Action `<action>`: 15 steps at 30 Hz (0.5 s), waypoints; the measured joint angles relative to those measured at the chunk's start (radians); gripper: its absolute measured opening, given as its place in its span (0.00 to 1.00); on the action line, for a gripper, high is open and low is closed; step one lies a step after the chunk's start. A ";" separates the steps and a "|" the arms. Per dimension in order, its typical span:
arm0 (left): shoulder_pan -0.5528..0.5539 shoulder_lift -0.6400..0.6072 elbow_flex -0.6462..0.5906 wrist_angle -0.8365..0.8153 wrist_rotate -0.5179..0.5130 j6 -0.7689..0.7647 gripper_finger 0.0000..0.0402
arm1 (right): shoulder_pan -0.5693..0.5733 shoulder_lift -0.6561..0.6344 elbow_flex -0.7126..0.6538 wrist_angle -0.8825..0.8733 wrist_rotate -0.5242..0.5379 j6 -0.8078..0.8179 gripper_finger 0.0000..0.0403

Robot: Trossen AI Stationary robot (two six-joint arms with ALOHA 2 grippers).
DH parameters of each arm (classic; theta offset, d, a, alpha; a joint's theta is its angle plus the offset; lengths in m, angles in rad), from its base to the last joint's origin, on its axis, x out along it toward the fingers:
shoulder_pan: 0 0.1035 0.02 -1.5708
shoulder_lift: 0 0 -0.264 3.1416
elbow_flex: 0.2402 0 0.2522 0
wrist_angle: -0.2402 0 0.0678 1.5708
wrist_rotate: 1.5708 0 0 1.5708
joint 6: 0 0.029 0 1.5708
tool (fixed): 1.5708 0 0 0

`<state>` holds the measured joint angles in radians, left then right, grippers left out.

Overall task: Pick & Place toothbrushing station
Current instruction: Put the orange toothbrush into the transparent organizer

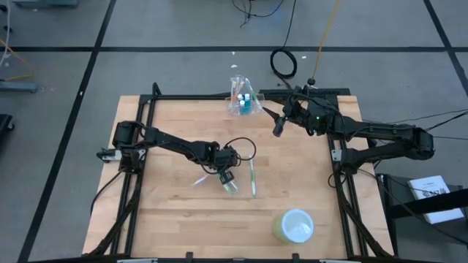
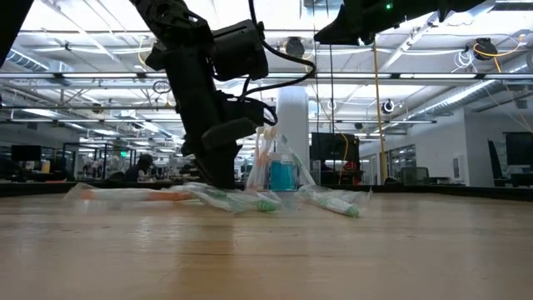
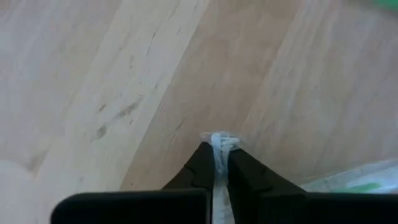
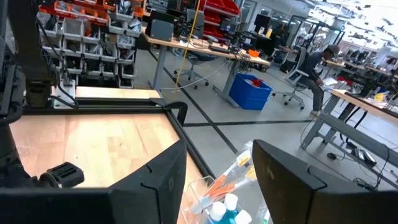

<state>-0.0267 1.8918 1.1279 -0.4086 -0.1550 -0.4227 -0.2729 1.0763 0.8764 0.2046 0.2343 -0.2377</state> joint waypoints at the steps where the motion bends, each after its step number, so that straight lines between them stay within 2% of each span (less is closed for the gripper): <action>1: -0.002 -0.012 0.004 0.015 -0.005 0.016 0.03 | 0.000 0.000 0.000 -0.004 0.000 0.001 0.44; 6: -0.005 -0.151 0.018 0.143 -0.037 0.108 0.02 | 0.000 0.000 0.000 -0.008 0.000 0.001 0.44; 15: -0.041 -0.325 0.006 0.296 -0.228 0.310 0.02 | 0.000 -0.036 0.000 -0.080 -0.002 0.030 0.44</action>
<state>-0.0677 1.5668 1.1335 -0.1127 -0.3833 -0.1128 -0.2730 1.0401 0.8769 0.1249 0.2326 -0.2072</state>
